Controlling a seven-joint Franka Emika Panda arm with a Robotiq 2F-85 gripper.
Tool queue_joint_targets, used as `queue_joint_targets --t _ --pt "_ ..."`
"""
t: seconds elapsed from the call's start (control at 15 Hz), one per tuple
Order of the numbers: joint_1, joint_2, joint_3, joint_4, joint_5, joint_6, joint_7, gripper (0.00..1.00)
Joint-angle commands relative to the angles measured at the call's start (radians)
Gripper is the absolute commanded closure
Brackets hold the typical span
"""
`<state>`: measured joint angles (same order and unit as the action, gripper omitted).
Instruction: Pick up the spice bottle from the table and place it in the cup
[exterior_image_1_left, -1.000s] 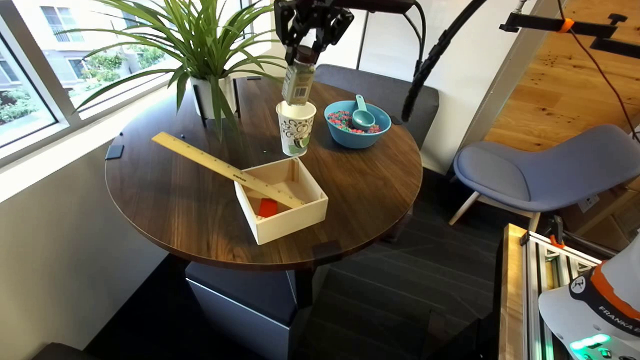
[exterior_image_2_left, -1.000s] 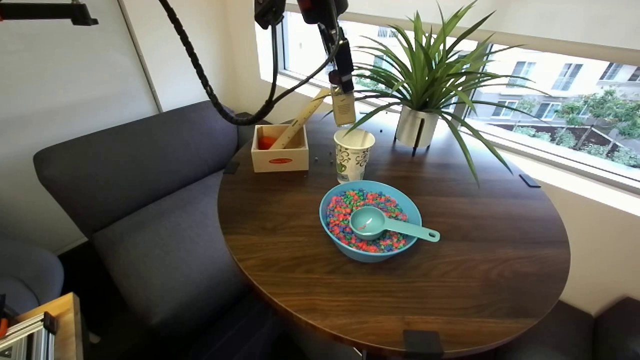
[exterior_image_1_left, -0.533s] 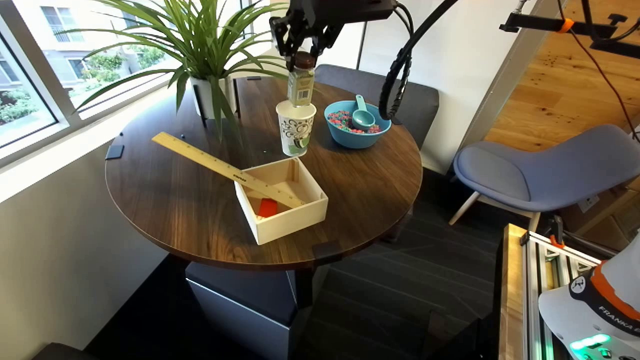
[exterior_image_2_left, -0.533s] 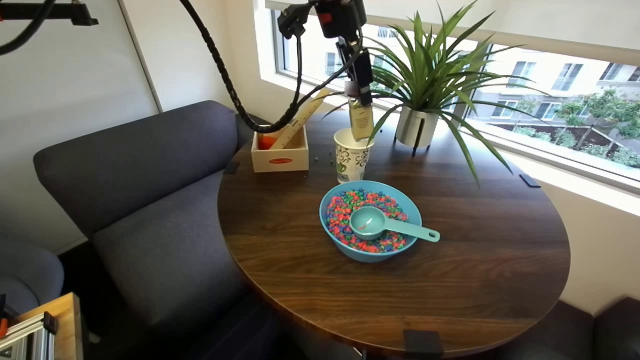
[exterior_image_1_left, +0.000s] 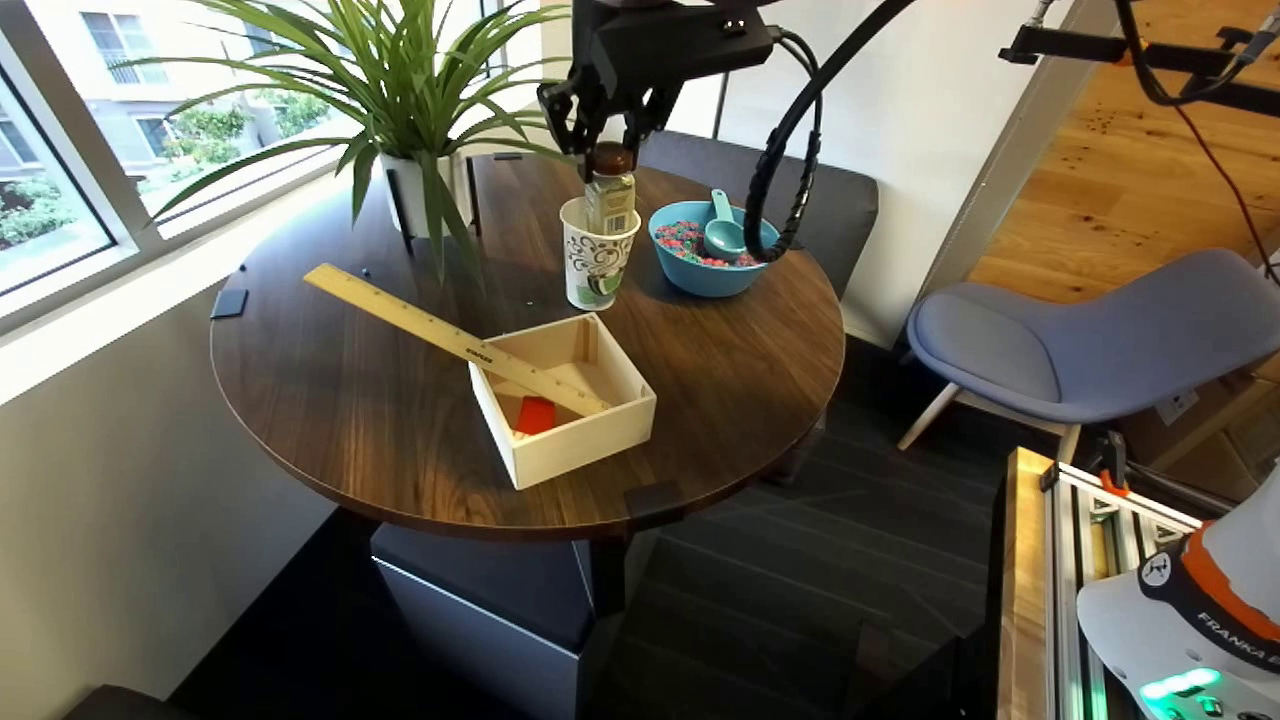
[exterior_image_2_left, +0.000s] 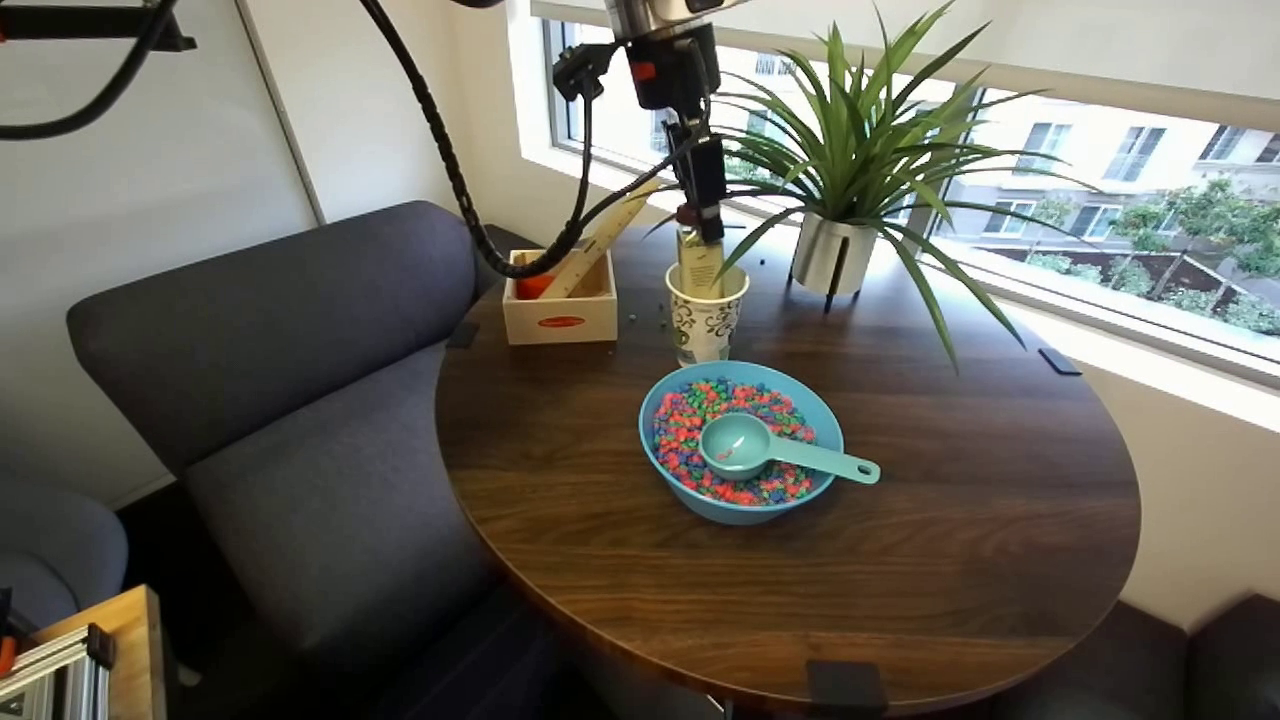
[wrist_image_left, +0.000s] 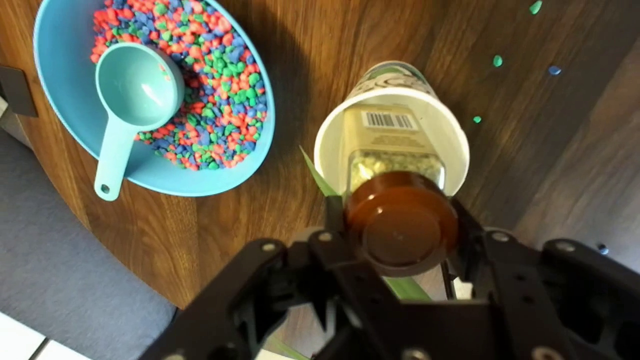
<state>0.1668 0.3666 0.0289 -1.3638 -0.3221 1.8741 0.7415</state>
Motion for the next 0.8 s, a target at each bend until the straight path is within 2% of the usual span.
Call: queue_joint_targets --t 0.0,0.2,0.6,0.73 --pt "0.006 0.046 -0.009 0.044 0.07 -0.022 0.019 0.76" --pt "0.005 0.072 -0.017 0.043 0.11 0.019 0.049 0.76" --pt "0.023 0.111 -0.058 0.072 0.066 0.107 0.129 0.76" --pt "0.028 0.118 -0.068 0.081 0.052 0.105 0.135 0.76"
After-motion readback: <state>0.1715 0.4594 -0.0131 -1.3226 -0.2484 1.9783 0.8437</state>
